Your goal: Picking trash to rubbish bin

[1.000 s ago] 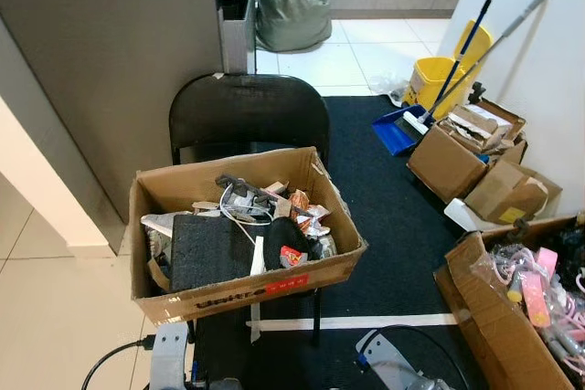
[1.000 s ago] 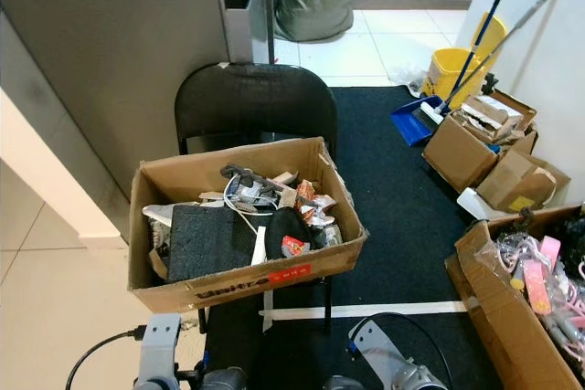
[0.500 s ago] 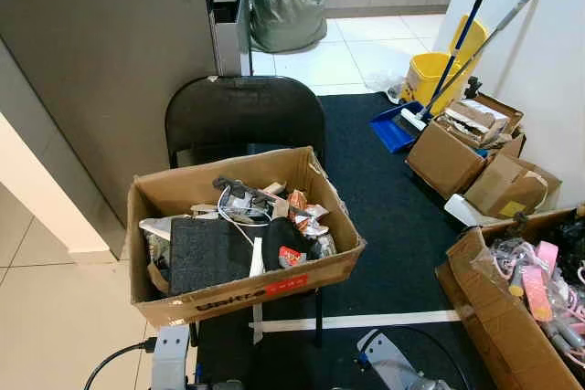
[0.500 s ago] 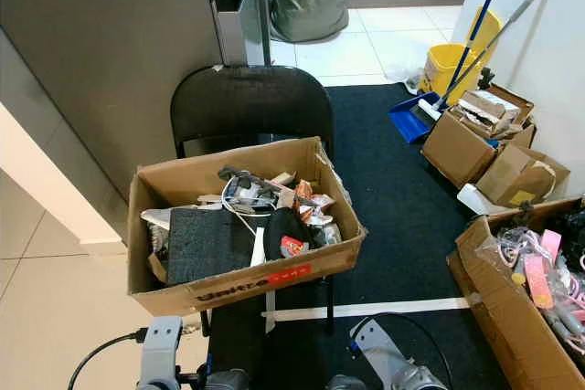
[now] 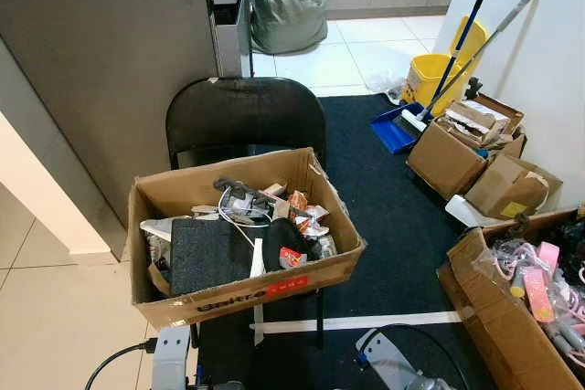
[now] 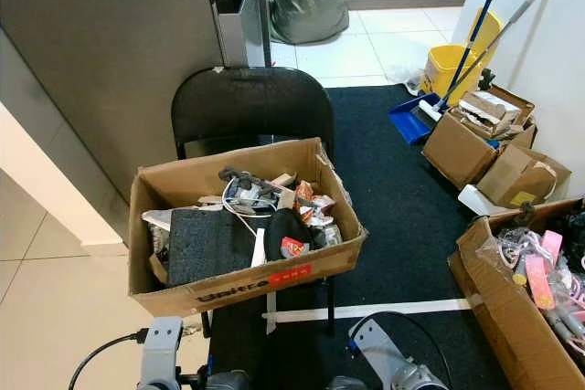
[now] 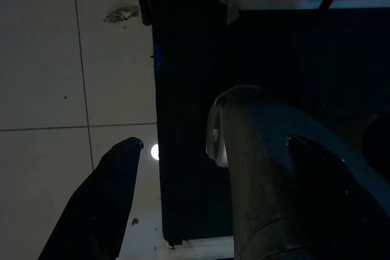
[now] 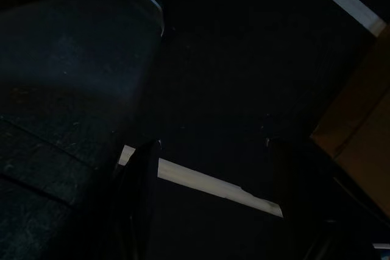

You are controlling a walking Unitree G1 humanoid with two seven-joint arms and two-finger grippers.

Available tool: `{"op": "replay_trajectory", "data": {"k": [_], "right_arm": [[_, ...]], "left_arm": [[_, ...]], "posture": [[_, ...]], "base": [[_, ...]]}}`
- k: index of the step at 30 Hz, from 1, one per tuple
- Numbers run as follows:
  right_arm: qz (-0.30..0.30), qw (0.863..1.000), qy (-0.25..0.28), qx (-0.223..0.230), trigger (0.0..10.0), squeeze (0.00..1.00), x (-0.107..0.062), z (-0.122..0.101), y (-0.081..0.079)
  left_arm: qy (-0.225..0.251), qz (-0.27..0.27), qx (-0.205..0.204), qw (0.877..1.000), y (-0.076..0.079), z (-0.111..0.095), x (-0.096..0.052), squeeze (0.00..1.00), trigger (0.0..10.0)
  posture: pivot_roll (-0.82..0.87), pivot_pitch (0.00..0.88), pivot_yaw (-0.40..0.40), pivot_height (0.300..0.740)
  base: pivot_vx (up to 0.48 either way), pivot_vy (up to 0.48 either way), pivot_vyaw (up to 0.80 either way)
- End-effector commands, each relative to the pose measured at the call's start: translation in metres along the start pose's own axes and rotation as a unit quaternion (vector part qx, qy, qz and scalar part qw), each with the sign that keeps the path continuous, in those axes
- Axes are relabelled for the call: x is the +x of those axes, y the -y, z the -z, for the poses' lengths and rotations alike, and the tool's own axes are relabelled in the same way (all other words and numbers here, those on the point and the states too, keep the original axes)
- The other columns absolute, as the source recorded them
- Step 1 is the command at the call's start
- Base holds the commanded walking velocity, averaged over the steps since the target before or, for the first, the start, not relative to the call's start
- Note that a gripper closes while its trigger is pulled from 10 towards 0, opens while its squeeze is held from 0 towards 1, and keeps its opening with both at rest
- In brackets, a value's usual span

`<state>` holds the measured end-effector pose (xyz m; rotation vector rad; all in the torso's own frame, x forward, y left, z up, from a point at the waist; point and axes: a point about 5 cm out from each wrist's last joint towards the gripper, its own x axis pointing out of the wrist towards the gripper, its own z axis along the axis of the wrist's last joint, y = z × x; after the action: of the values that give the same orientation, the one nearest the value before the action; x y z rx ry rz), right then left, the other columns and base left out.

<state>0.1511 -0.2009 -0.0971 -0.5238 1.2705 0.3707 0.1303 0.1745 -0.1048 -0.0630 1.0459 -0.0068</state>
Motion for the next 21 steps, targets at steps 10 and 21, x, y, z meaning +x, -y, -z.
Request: {"op": "replay_trajectory", "data": {"k": [10,21], "right_arm": [[-0.004,1.000,-0.002,0.000,10.0,0.00,0.0001,0.0005,-0.0007],[-0.006,1.000,-0.004,0.000,10.0,0.00,0.0009,0.0024,-0.0058]], "left_arm": [[-0.038,-0.005,0.003,0.999,-0.0031,0.0198,-0.0043,0.00,10.0],[-0.038,-0.007,0.009,0.999,-0.0020,0.0198,-0.0041,0.00,10.0]], "posture": [[0.06,0.028,0.007,0.740],[0.05,0.025,0.006,0.740]], "base": [[-0.204,0.000,0.00],[-0.284,0.000,0.00]]}}
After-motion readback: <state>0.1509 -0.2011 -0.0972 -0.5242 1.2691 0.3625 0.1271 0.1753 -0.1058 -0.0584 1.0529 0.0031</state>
